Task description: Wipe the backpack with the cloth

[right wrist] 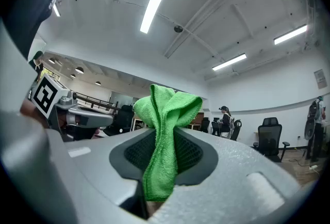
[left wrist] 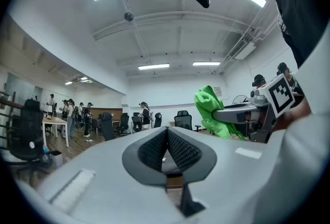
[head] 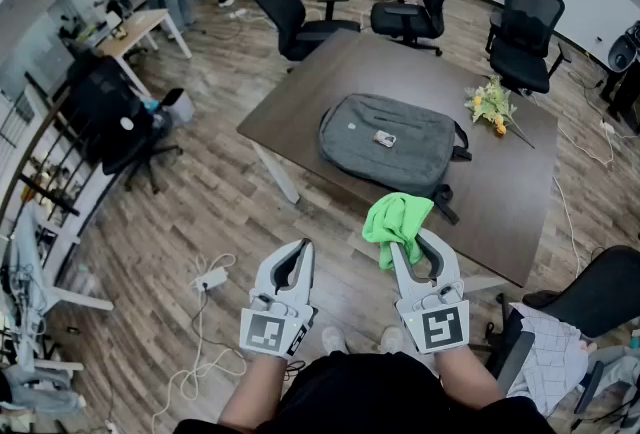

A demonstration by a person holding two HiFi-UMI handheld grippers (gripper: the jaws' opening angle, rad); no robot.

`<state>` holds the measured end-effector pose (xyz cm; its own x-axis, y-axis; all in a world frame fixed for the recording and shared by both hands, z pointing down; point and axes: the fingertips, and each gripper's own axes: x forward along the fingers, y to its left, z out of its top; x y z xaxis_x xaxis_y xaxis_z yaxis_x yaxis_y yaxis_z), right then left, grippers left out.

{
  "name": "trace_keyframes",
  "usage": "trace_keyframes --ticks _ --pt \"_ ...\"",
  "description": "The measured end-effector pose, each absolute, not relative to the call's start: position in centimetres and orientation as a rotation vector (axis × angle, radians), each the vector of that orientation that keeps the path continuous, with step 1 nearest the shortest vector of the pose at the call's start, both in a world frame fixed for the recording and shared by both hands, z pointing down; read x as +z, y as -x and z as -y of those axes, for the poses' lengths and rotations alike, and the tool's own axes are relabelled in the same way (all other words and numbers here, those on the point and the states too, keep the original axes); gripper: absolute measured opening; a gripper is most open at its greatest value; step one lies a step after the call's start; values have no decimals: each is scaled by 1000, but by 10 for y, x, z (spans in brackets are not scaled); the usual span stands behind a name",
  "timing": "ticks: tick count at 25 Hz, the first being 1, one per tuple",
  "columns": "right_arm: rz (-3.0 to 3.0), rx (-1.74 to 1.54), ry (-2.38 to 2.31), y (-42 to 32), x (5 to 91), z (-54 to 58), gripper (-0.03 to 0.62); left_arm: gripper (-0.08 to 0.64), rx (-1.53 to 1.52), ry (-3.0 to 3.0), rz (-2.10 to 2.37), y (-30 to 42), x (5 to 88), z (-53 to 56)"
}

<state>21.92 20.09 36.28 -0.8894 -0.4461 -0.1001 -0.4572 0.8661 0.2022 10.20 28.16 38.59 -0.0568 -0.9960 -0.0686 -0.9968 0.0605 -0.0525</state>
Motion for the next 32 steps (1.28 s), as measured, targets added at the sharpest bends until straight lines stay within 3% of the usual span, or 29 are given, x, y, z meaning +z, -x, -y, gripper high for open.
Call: trace_keyframes --ticks 14,32 --pt "-2964 299 705 -235 358 -199 99 18 28 2091 -2224 -119 386 -278" --pt "-3074 139 795 -128 400 -213 103 18 63 2162 -2219 -5 413 -299"
